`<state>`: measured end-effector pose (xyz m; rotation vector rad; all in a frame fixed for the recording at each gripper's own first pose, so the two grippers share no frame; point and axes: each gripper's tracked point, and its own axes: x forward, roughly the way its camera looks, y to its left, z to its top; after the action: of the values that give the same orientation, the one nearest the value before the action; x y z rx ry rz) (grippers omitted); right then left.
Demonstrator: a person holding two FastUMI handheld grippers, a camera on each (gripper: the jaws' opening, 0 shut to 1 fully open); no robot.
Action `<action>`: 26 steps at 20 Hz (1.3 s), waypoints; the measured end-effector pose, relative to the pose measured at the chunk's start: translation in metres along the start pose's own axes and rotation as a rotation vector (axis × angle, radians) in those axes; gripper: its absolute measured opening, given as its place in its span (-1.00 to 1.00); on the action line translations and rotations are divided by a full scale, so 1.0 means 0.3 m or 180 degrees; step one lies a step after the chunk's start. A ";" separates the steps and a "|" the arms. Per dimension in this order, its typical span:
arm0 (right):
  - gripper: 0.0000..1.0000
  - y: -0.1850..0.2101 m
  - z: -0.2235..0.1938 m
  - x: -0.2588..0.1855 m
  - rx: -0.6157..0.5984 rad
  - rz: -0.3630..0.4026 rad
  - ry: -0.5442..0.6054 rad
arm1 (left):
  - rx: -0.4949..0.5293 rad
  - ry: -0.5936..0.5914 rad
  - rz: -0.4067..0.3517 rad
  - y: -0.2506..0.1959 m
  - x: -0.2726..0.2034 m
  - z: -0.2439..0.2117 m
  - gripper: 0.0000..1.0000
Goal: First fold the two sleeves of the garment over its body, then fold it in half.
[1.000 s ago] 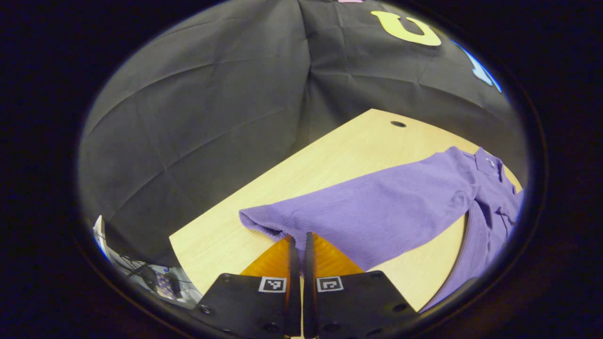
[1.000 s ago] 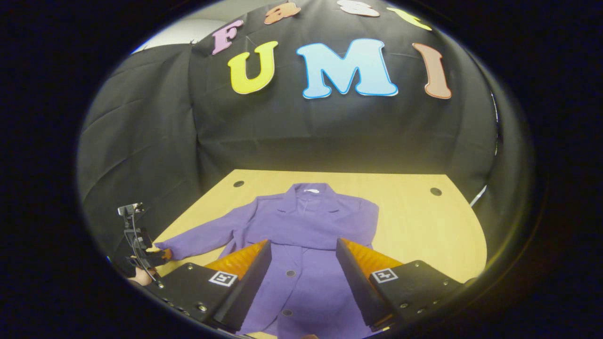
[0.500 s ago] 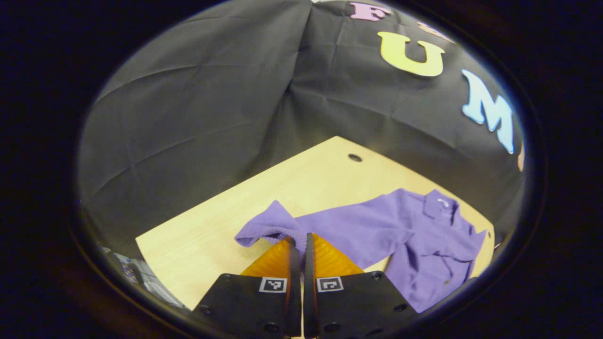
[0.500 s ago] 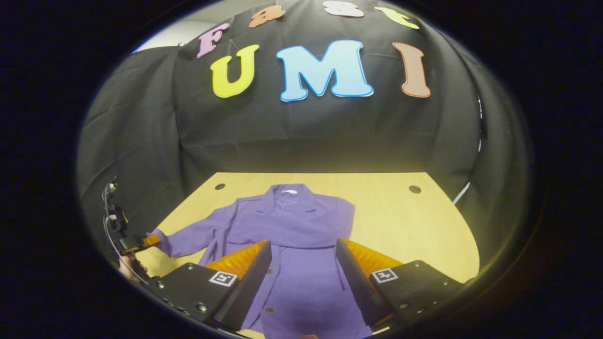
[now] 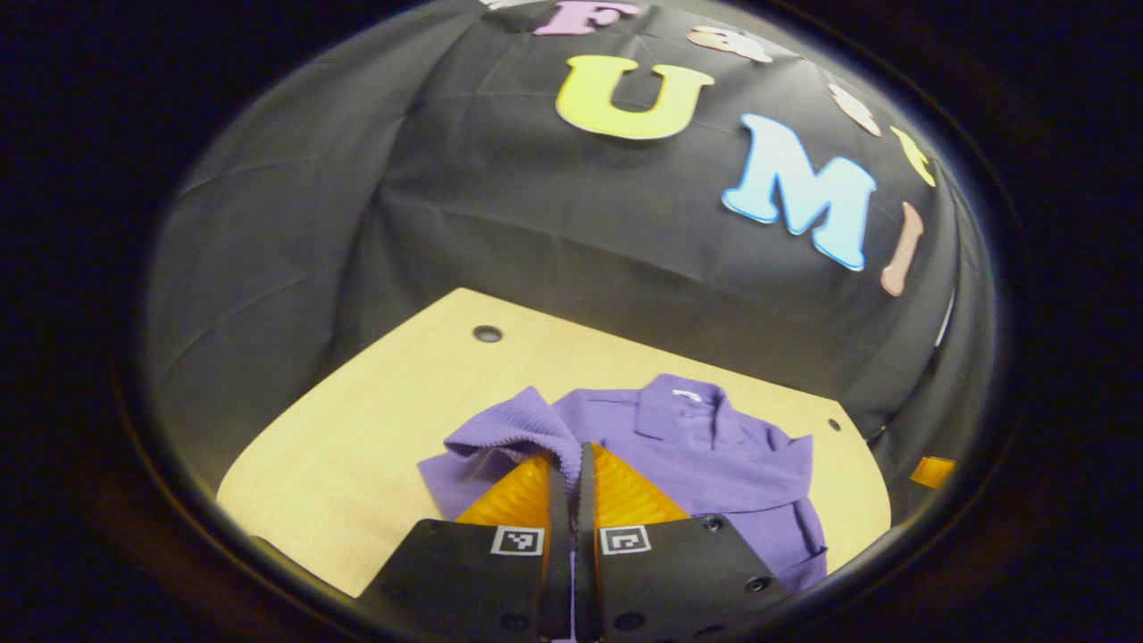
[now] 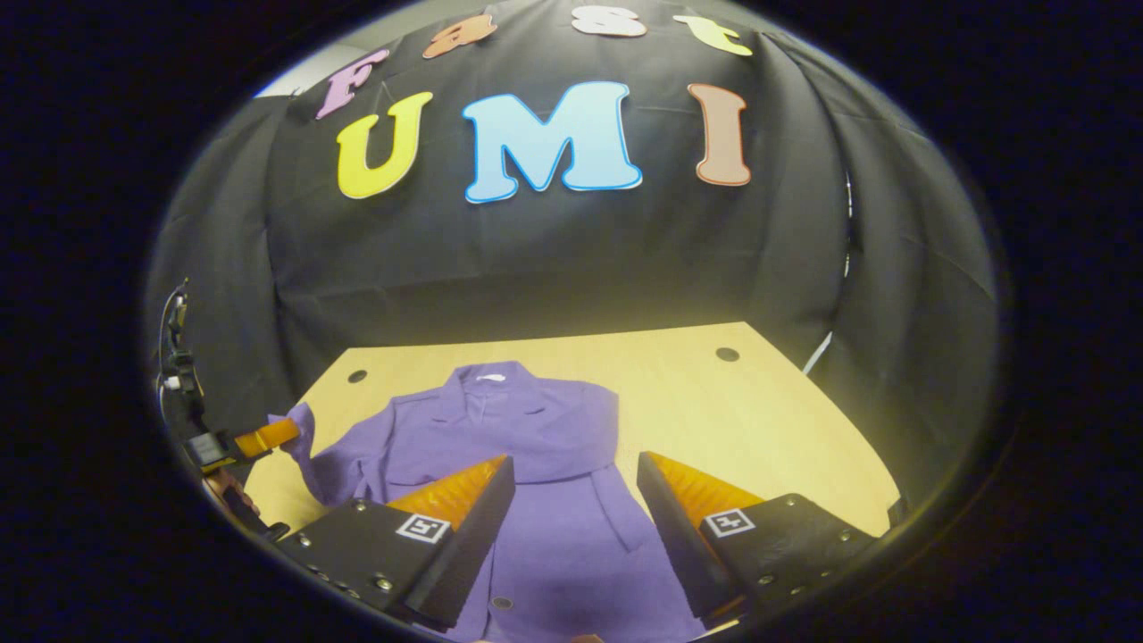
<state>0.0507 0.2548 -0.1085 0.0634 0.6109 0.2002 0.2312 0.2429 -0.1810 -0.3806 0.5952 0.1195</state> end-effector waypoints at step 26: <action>0.75 -0.345 -0.156 0.107 -0.0100 0.0018 0.0316 | 0.1060 0.0546 -0.0998 -1.097 0.470 -0.341 -0.82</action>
<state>0.0670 0.1602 -0.1771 0.0248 0.7064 0.2193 0.3656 -0.1001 -0.2354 -0.1570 0.7037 -0.3129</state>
